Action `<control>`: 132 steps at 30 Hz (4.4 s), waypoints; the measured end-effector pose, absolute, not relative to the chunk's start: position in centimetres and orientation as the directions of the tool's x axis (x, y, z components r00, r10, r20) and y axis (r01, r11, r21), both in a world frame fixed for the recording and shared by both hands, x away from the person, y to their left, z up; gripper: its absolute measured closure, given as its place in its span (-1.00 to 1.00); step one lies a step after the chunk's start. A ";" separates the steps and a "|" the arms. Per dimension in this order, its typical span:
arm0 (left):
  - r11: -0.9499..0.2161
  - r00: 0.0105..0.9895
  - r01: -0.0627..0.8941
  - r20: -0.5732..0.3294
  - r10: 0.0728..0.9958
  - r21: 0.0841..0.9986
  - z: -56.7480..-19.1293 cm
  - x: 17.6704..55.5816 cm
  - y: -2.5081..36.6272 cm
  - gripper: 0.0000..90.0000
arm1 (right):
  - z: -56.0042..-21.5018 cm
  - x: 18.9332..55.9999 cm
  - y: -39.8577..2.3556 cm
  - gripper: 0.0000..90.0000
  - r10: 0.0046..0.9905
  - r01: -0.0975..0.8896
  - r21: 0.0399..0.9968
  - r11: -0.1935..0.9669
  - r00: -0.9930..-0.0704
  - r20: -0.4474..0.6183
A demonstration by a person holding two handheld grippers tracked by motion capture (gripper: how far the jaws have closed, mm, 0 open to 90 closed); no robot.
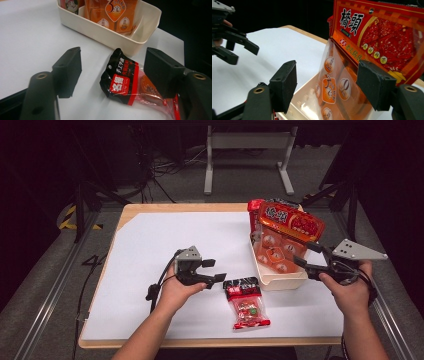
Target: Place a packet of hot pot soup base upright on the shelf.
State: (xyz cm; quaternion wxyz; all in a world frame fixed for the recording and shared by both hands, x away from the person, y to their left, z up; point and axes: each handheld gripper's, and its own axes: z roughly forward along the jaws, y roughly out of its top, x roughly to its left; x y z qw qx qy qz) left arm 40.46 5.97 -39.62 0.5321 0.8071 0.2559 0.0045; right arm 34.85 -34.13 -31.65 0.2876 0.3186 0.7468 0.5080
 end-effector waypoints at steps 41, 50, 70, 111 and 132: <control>-0.478 0.860 0.507 -0.386 0.333 0.717 -45.2 42.5 1.7 -0.02 | -32.4 35.1 -33.2 -0.30 0.742 0.200 0.935 0.293 -0.664 -0.091; -0.524 0.888 0.455 -0.318 0.334 0.721 -45.4 42.0 1.3 0.13 | -32.6 35.2 -32.9 -0.30 0.735 0.205 0.932 0.299 -0.673 -0.088; -0.573 0.919 0.365 -0.188 0.346 0.734 -45.4 41.0 0.5 0.81 | -33.0 35.5 -32.5 -0.31 0.723 0.212 0.927 0.309 -0.686 -0.084; -0.500 0.956 0.266 -0.160 0.244 0.824 -37.3 39.0 2.9 1.00 | -32.0 34.8 -34.3 -0.19 0.741 0.224 0.942 0.249 -0.670 -0.036; -0.471 0.961 0.200 -0.079 0.264 0.859 -33.1 38.9 4.3 1.00 | -31.7 34.5 -35.1 -0.19 0.752 0.220 0.948 0.231 -0.658 -0.031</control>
